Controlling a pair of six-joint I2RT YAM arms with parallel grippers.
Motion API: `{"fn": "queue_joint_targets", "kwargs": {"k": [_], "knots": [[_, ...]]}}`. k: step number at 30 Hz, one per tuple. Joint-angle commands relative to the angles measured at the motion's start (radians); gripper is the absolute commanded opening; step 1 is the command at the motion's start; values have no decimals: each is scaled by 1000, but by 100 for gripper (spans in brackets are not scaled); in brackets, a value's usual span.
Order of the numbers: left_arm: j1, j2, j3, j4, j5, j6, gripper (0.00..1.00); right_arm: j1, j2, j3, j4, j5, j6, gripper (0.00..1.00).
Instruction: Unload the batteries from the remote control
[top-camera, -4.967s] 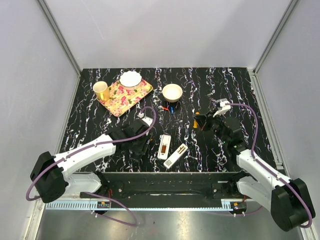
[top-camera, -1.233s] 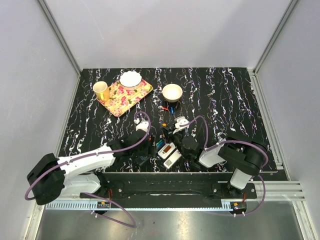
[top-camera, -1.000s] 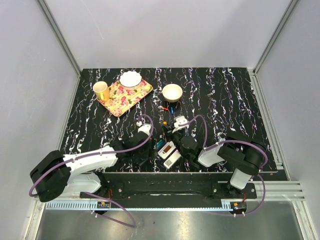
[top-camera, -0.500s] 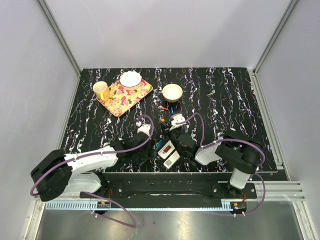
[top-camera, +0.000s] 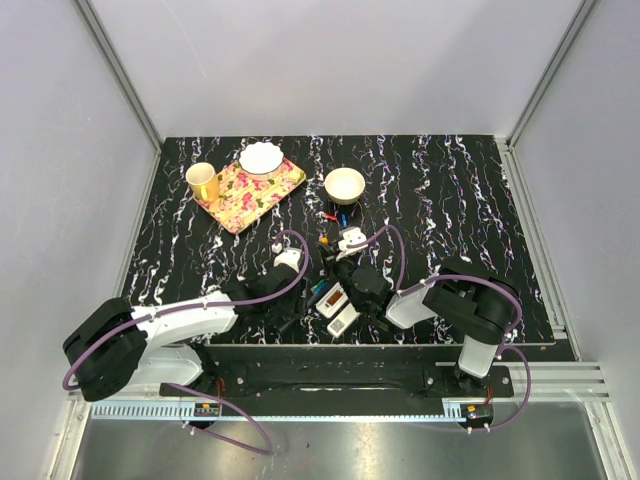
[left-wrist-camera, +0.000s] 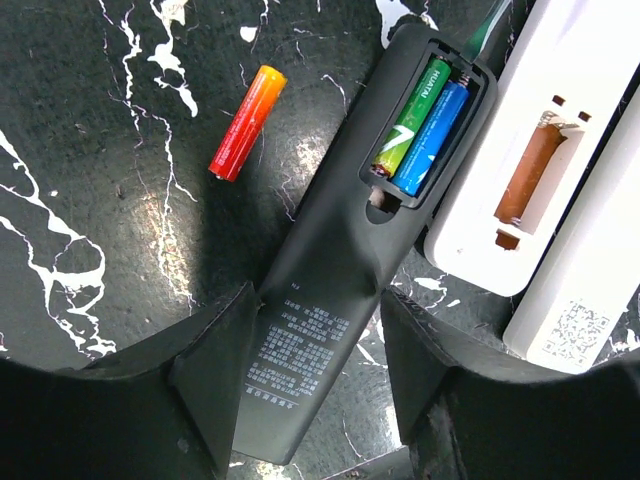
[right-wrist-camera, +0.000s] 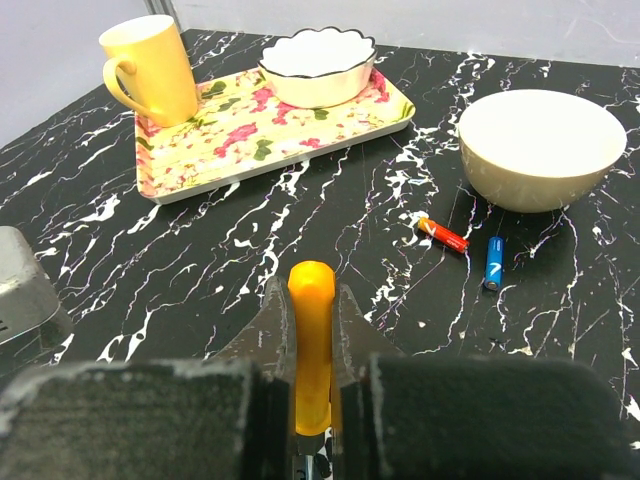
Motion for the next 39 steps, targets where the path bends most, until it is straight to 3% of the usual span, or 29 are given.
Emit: {"fn": "queue_joint_targets", "kwargs": {"k": [1,27,39], "knots": [[-2,-7,-1,-5,14,-1,56,9,8,4,253,40,3,0],[-2,62,-1,24,39,7,47,11,-67,-9,255,-21,19,0],[-2,71,-4,30,40,5,46,11,-30,-33,255,-38,51,0]]}}
